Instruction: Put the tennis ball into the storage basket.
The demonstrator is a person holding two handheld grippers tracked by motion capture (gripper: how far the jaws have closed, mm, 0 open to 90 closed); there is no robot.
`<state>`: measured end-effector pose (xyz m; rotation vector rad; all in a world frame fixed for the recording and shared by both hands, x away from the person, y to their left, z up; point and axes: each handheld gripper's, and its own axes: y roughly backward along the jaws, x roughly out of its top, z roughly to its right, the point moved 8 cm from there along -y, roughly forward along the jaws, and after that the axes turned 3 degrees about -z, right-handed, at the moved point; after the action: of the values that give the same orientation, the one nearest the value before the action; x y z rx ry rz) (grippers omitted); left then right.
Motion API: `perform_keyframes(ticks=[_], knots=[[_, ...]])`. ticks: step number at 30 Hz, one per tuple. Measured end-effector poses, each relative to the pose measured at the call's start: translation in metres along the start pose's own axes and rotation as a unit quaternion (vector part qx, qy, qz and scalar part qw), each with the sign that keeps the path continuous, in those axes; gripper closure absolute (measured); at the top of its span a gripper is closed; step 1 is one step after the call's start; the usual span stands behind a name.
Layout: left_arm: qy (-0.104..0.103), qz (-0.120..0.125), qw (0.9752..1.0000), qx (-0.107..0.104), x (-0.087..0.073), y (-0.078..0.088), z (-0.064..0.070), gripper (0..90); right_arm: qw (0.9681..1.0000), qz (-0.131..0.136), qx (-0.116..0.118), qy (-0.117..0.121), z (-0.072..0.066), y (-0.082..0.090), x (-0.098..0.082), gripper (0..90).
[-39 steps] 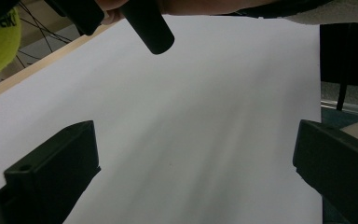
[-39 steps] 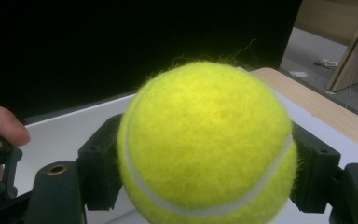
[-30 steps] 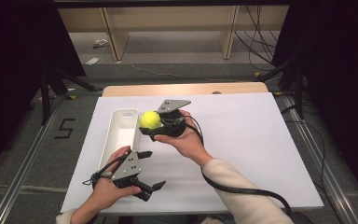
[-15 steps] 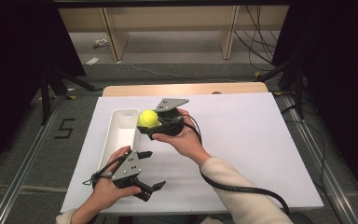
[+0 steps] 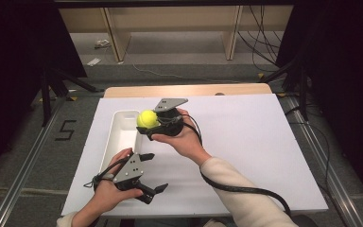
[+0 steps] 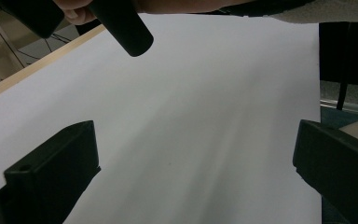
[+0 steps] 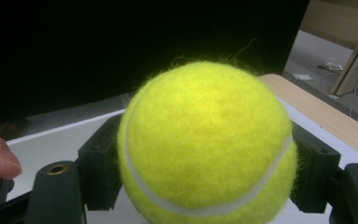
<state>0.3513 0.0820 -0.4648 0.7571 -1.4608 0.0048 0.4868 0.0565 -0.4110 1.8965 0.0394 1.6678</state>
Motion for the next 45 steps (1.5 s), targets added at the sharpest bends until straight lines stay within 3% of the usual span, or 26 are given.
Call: perform_keyframes(ticks=[45], knots=[[0.0, 0.0, 1.0, -0.002, 0.0, 0.0, 0.0, 0.0, 0.9999, -0.008, 0.007, 0.002, -0.002, -0.016, 0.009, 26.9]])
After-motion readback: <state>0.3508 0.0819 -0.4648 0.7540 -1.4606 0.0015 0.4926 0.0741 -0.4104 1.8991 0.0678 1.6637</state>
